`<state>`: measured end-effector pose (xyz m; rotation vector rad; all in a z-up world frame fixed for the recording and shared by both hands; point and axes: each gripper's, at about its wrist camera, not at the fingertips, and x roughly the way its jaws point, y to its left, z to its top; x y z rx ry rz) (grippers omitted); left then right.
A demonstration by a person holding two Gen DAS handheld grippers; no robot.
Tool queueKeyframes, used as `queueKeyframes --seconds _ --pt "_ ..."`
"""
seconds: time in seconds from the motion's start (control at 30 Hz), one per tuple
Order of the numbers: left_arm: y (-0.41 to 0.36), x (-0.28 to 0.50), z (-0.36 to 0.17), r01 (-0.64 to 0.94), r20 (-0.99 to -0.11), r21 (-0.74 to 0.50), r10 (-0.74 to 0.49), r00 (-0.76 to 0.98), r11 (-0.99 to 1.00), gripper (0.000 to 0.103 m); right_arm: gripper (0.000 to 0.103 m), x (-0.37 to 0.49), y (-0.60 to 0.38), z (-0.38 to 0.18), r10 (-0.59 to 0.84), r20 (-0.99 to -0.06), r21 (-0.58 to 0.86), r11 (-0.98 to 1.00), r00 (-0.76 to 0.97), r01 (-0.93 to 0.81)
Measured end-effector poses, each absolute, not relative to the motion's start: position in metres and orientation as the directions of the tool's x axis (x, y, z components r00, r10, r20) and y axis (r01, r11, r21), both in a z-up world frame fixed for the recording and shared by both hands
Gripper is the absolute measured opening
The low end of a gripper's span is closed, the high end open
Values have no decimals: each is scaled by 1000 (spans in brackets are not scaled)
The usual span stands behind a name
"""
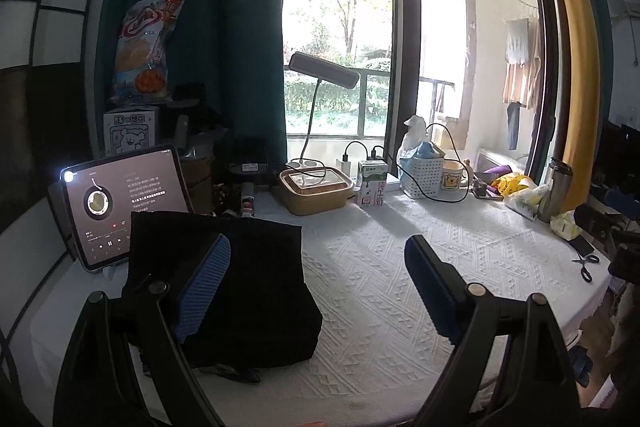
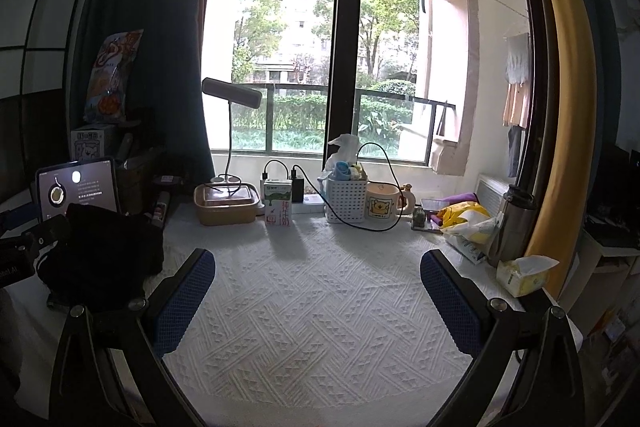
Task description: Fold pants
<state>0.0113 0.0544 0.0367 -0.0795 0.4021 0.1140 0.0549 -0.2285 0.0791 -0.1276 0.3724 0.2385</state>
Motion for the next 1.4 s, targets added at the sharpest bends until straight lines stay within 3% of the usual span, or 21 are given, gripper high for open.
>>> queueKeyframes --seconds 1.4 --pt "57 6 40 -118 -363 -56 90 927 991 89 103 53 -226 78 204 -374 -84 964 905 -253"
